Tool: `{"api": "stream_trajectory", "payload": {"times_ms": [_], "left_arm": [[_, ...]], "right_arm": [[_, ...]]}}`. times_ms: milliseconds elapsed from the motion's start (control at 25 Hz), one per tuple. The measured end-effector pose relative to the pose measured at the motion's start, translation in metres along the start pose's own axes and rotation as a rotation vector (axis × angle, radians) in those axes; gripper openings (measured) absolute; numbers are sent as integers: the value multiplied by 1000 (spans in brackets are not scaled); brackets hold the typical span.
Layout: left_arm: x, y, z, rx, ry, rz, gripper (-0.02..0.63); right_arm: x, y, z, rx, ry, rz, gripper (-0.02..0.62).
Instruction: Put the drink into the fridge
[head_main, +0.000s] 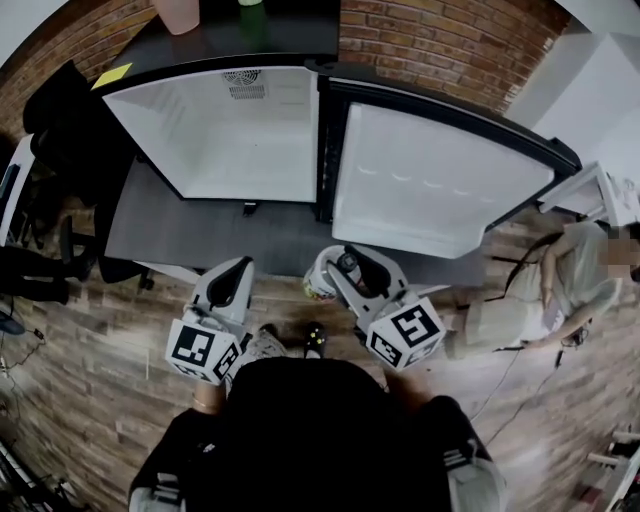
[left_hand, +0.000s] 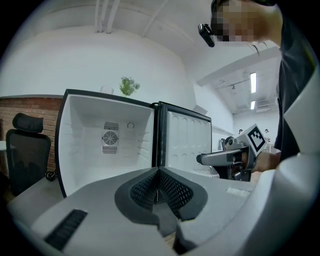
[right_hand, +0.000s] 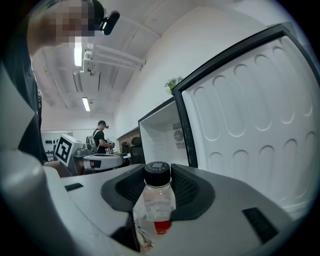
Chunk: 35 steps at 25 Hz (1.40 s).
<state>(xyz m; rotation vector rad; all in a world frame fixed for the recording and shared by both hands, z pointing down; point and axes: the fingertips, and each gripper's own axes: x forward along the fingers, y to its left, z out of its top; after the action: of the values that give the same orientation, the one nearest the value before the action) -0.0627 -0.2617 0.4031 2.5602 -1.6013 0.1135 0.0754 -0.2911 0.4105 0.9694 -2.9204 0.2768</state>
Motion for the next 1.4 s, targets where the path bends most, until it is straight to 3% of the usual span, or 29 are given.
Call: {"api": "stream_trajectory", "payload": {"times_ms": [320,840,1400], "left_arm": [[16,20,-5,-33,-3,-64,-5],[31,102,7,-22,-7,-154,-5],[37,204,11,-24,-26,-160,-5]], "right_arm": [[11,-8,9,-15,14,-90,149],[76,7,25,-9,3,-203,149],[180,15,47,-44,-6,-237,149]]}}
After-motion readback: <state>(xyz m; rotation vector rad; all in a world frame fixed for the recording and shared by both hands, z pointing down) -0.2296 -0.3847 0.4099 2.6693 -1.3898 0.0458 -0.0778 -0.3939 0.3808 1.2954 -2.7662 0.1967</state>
